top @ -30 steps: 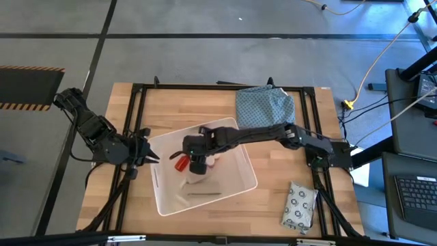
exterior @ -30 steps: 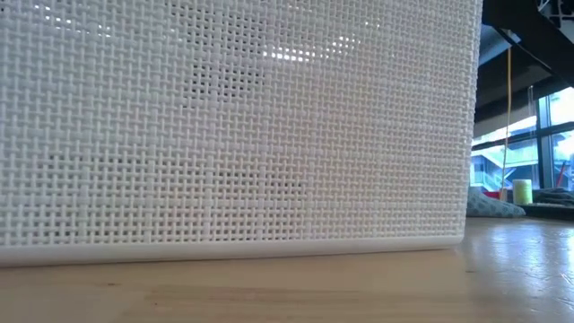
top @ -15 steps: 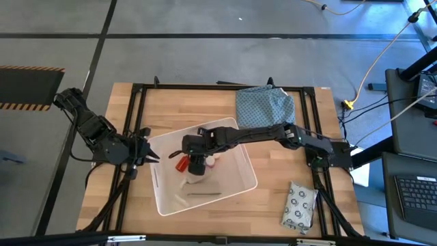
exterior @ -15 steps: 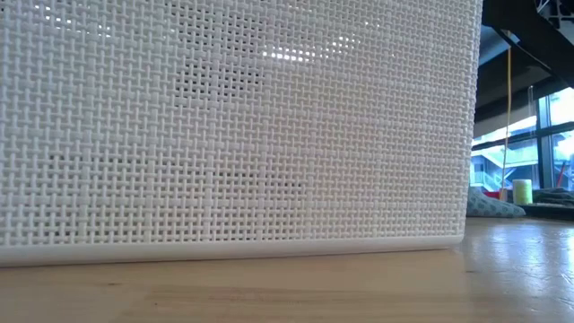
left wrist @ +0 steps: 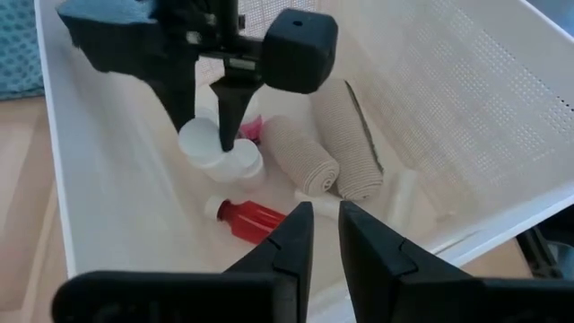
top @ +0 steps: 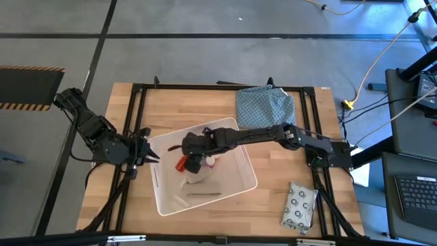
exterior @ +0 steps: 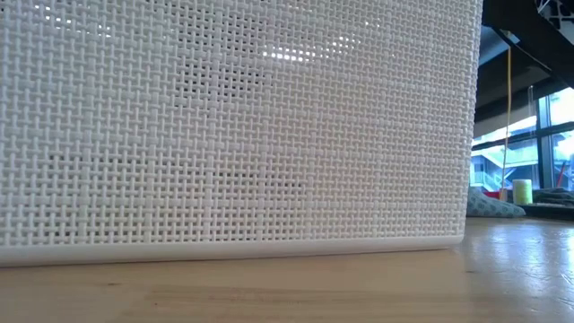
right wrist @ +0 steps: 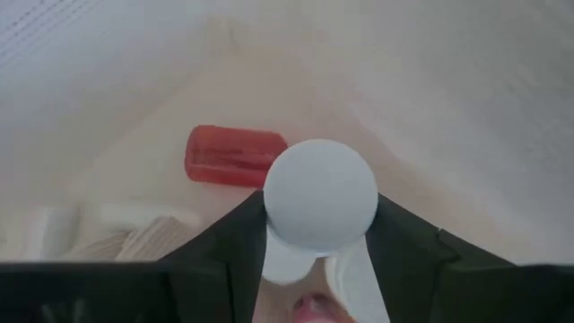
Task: Pick & place medical supplies in basket/bin
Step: Put the white medicine bottle into the white bin, then put the mailer bag into the white bin
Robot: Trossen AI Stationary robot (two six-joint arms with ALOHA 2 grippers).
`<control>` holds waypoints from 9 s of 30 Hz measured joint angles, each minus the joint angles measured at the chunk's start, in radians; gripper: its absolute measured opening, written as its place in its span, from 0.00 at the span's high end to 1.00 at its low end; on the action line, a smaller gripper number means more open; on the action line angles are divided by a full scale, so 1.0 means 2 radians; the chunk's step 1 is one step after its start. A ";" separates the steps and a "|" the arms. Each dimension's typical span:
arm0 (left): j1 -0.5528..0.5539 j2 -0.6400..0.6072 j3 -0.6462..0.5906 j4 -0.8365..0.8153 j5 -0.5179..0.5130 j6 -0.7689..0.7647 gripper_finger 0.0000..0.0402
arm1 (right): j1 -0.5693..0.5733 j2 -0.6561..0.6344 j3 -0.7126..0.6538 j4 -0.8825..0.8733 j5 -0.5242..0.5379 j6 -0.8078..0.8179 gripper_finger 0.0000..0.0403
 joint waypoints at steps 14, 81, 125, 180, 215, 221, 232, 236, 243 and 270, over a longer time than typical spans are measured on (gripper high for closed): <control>0.000 0.000 0.000 0.000 0.000 0.022 0.87 | 0.000 -0.004 -0.005 -0.034 0.007 0.113 0.58; 0.000 0.000 0.000 0.002 0.002 0.021 0.86 | 0.031 -0.099 -0.001 -0.091 -0.033 0.068 0.25; 0.000 0.000 0.000 0.030 -0.012 0.047 0.88 | 0.374 -0.176 -0.010 -0.296 0.045 0.543 0.25; 0.000 0.000 0.000 0.030 -0.170 0.048 0.88 | 0.434 -0.150 -0.213 -0.298 -0.164 0.556 0.45; 0.000 0.000 0.000 0.030 -0.194 0.035 0.87 | 0.446 -0.217 -0.338 -0.204 -0.198 0.707 0.39; 0.000 0.000 0.000 0.030 -0.196 0.034 0.88 | 0.440 -0.217 -0.338 -0.201 -0.195 0.712 0.39; 0.000 0.000 0.000 0.030 -0.238 0.055 0.89 | 0.432 -0.217 -0.338 -0.232 -0.194 0.729 0.29; 0.000 0.000 0.000 0.030 -0.253 0.048 0.89 | 0.431 -0.217 -0.338 -0.232 -0.193 0.740 0.21; 0.000 0.000 0.000 0.030 -0.244 0.031 0.89 | 0.432 -0.215 -0.349 -0.242 -0.214 0.861 0.17; 0.000 0.000 0.000 0.030 -0.244 0.021 0.90 | 0.429 -0.219 -0.504 -0.082 -0.143 0.917 0.18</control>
